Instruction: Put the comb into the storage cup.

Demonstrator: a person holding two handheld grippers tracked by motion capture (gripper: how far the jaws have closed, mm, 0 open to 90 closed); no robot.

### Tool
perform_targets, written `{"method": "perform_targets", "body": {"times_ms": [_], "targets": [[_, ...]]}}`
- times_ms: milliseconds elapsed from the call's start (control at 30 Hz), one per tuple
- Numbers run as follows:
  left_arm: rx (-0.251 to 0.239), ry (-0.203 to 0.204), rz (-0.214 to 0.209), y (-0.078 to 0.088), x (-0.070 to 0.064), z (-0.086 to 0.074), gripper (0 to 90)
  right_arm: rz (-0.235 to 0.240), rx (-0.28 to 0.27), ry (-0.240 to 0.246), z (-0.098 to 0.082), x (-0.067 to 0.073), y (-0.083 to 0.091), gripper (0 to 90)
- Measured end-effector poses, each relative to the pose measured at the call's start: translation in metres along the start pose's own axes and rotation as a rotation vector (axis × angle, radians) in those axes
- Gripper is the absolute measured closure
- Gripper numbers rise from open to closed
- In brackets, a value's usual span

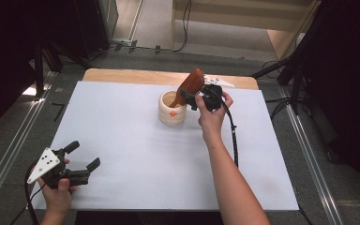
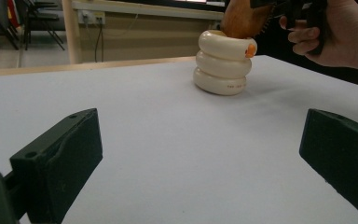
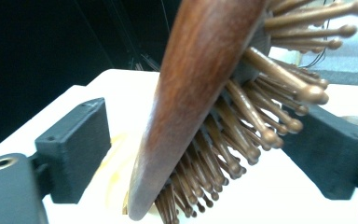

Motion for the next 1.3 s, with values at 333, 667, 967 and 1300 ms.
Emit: {"method": "perform_targets", "body": {"times_ms": [333,667,967,1300], "targets": [[0.001,0.0,0.001,0.0,0.0,0.0,0.0,-0.006,0.005,0.05,0.0,0.001,0.013,0.2],[0.002,-0.004,-0.001,-0.001,-0.001,0.0,0.0,-0.004,-0.011,0.084,0.0,0.003,0.029,0.0],[0.004,-0.005,-0.001,-0.001,-0.001,-0.001,0.0,-0.001,-0.027,0.095,0.0,0.004,0.043,0.0],[0.012,-0.01,0.0,-0.001,-0.002,-0.001,0.0,-0.006,-0.031,0.137,-0.005,0.008,0.056,0.0]]}}
Point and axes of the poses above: each handheld gripper's, and its own axes: y roughly backward along the jaws, z roughly out of its top, x roughly to its left, the point moved 8 cm from there along -y, roughly forward along the jaws, and after that the axes turned 5 degrees about y, right-handed, at the moved point
